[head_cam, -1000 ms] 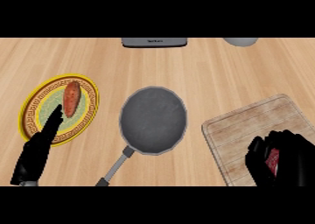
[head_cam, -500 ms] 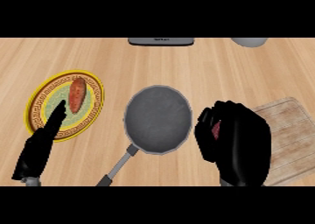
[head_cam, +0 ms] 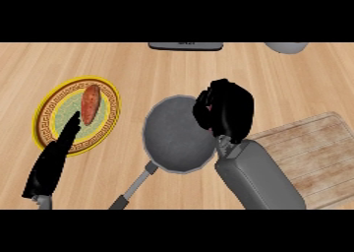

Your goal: Pick the can from the cutting board and place it in the pan

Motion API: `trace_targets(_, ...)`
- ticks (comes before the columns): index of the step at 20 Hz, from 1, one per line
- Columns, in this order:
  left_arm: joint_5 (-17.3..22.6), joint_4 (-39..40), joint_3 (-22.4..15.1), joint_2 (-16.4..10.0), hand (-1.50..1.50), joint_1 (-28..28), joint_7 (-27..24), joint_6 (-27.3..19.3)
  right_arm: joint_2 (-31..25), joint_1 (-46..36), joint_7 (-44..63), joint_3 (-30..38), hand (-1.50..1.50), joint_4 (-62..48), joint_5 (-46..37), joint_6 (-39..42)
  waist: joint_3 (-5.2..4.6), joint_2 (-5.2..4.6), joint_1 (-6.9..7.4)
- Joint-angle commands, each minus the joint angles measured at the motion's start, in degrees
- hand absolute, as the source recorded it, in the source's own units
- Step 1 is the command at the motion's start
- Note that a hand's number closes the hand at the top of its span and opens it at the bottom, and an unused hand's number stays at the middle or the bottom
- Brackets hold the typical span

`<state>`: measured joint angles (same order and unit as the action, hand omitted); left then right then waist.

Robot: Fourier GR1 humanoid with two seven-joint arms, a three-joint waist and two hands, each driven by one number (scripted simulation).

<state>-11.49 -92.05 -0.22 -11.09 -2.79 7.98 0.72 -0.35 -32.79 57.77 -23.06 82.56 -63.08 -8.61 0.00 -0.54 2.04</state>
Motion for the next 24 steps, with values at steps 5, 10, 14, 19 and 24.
trace_targets(5,2.0,0.4,1.1,-1.1,0.0,0.2,-0.5,2.8,0.3,-11.6,-4.2,-2.2,1.5,-29.9,11.8,-10.9,0.02,-0.21,1.13)
trace_targets(10,-0.2,-0.1,-1.6,0.1,0.0,2.3,0.7,2.2,0.3,-8.9,-5.2,3.4,-1.5,-28.6,30.2,-18.2,0.22,-0.9,3.22)
trace_targets(14,0.5,0.0,-0.2,0.0,0.0,2.5,0.1,1.7,0.3,-6.8,-14.0,3.9,-1.5,-31.8,39.4,-26.6,0.22,-0.88,3.22)
trace_targets(19,-0.7,4.3,-0.7,0.8,0.0,2.6,-2.9,1.0,0.3,-11.3,-22.6,1.0,-1.5,-33.7,41.6,-40.3,0.09,-0.74,2.41)
trace_targets(24,-0.7,3.4,0.0,1.6,0.0,-0.3,-3.4,-0.4,0.3,-12.6,-26.6,4.9,-1.5,-33.6,43.5,-51.1,0.05,-0.11,0.57)
